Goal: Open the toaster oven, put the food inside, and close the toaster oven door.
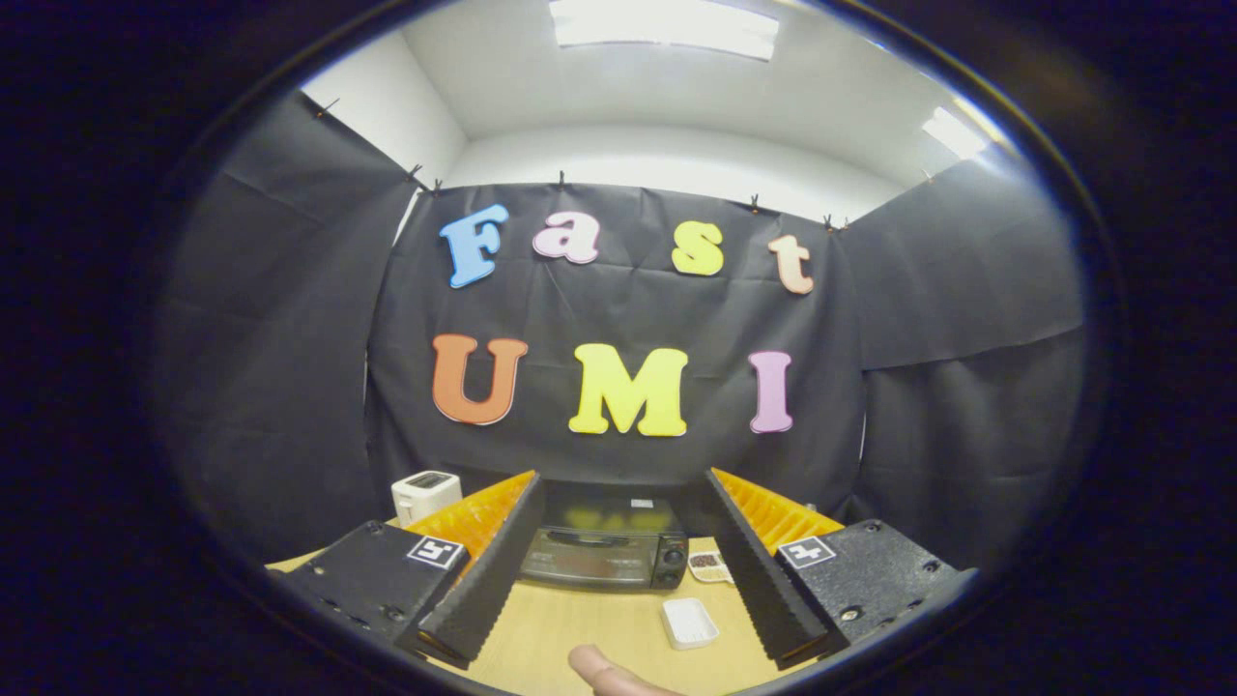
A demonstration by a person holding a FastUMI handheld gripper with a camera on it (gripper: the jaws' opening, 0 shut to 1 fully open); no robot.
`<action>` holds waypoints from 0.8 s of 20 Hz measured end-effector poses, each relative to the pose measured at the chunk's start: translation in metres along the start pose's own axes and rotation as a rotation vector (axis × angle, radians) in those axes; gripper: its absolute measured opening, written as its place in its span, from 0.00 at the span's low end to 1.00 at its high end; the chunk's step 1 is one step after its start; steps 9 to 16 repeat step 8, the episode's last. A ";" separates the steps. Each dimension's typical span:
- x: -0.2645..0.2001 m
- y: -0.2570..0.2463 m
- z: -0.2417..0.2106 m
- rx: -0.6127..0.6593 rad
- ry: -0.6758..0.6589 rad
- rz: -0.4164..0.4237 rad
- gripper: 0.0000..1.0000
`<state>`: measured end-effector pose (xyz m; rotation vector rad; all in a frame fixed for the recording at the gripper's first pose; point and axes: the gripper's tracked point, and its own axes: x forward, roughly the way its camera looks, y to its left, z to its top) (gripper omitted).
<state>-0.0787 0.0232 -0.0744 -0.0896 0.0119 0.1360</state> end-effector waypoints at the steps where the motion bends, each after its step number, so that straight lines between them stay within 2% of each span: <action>1: -0.003 -0.002 -0.006 -0.005 0.015 -0.005 1.00; 4: -0.006 0.005 -0.014 0.021 0.048 0.024 1.00; 16: -0.006 -0.004 -0.013 0.026 0.042 0.016 1.00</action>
